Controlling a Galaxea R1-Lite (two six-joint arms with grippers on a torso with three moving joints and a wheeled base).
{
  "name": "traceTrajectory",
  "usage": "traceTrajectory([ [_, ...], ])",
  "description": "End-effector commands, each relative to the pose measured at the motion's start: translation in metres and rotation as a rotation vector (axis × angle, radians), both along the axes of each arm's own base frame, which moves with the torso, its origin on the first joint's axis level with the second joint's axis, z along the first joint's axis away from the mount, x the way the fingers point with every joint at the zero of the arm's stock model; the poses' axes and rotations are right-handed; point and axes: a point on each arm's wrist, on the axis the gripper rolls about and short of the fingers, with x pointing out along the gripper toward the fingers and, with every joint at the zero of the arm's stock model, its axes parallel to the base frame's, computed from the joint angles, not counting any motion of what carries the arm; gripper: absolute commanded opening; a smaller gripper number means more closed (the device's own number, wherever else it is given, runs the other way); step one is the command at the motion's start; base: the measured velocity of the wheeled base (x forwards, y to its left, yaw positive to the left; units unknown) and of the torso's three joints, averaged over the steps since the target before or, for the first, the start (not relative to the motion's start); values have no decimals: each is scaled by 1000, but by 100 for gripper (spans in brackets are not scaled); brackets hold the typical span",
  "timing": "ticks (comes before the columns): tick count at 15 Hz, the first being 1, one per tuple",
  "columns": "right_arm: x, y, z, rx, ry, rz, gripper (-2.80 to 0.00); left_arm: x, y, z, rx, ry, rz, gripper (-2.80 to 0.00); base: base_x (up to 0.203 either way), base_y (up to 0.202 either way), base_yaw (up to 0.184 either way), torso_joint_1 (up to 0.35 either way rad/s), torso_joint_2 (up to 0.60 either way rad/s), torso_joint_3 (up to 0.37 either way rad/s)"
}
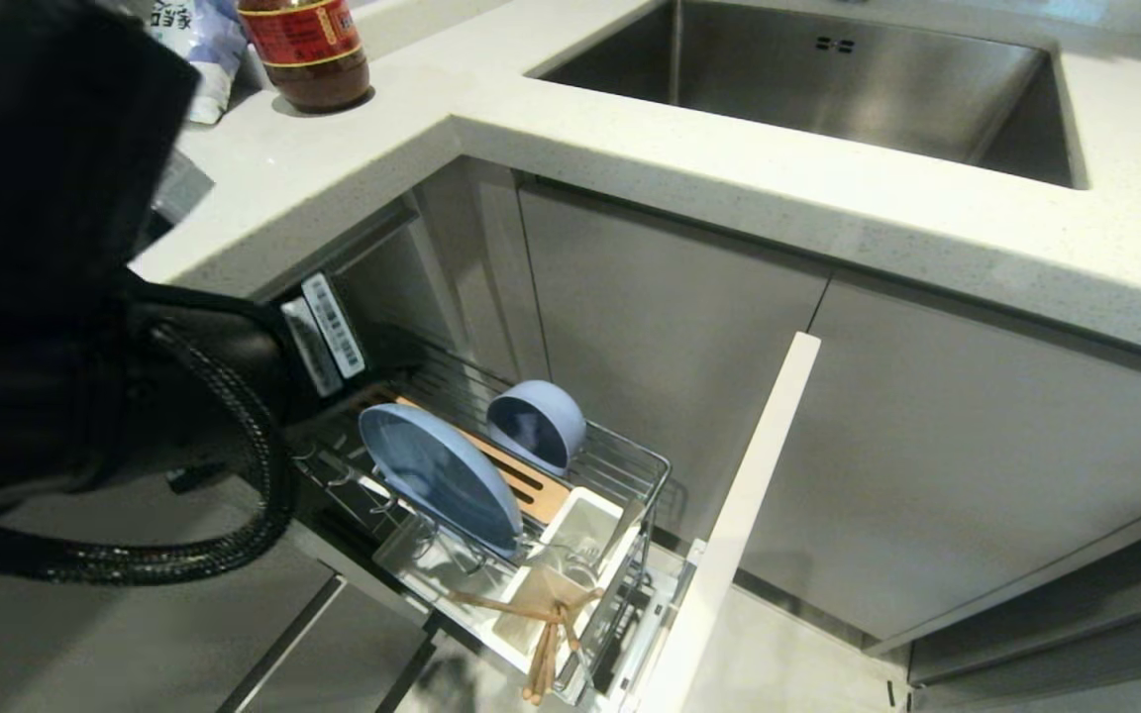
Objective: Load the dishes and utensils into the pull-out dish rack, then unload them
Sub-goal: Take the plate out of the cupboard
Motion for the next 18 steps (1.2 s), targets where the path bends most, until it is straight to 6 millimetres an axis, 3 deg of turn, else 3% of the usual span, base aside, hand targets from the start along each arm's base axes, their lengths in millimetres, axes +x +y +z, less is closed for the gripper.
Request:
traceTrajectory([
  [1,0,0,0,1,-5,-1,-280,18,-23,-25,61,80,34,0,0,0,0,0,0,0],
  [6,0,0,0,1,-5,-1,-280,62,-38,-65,127,182,159,0,0,0,0,0,0,0],
  [14,0,0,0,1,-5,-1,-280,129,-44,-116,150,231,302,0,0,0,0,0,0,0],
  [15,0,0,0,1,-5,-1,-280,130,-45,-116,150,229,299,-280,0,0,0,0,0,0],
  [18,0,0,0,1,-5,-1,-280,130,-47,-110,141,207,282,-280,0,0,0,0,0,0],
])
